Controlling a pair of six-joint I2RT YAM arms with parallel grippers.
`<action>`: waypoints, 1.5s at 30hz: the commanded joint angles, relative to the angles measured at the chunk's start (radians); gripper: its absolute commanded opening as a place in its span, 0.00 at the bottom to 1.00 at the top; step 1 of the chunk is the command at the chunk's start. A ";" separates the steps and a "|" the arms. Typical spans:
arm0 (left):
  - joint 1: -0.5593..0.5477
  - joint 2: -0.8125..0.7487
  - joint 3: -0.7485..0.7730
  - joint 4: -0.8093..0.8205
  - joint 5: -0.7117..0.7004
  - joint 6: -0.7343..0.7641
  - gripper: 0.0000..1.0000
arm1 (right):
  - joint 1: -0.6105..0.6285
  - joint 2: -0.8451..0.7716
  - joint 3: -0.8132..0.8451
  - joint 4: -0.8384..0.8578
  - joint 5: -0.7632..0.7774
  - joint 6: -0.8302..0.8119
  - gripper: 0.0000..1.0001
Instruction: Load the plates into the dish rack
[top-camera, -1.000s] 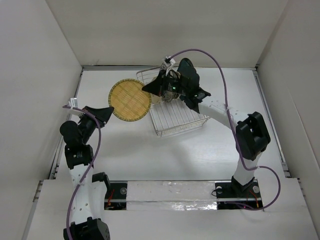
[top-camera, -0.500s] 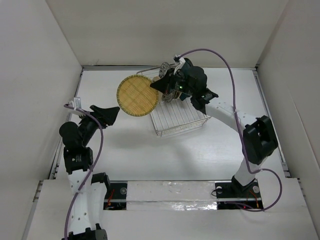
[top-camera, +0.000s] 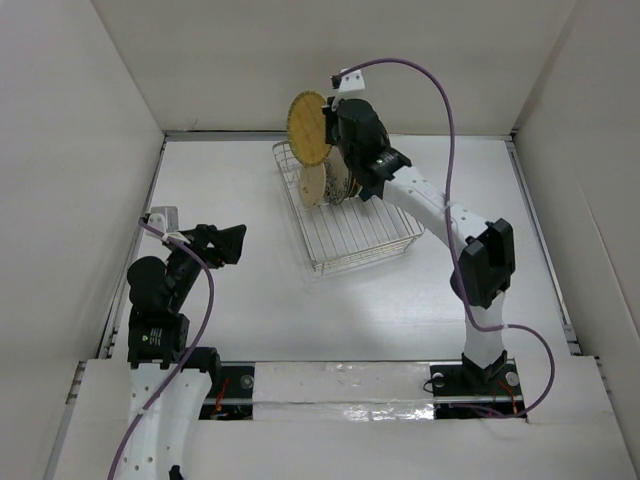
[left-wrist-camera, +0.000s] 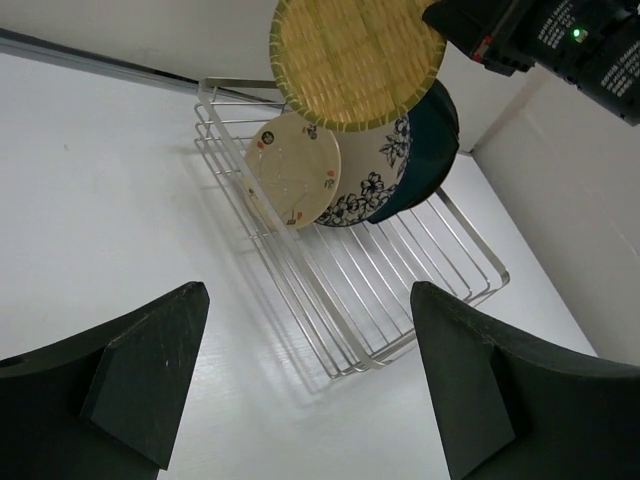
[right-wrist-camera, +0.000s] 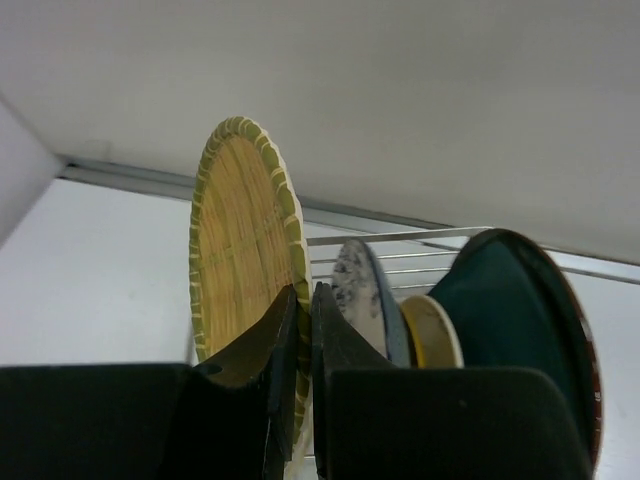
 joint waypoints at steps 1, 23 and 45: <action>-0.022 -0.001 0.036 -0.019 -0.073 0.053 0.80 | 0.033 0.083 0.172 -0.084 0.260 -0.157 0.00; -0.042 -0.013 0.039 -0.034 -0.115 0.067 0.82 | 0.142 0.272 0.150 -0.115 0.242 -0.162 0.00; -0.042 0.013 0.037 -0.027 -0.101 0.070 0.85 | 0.193 -0.174 -0.319 0.127 0.058 0.032 0.95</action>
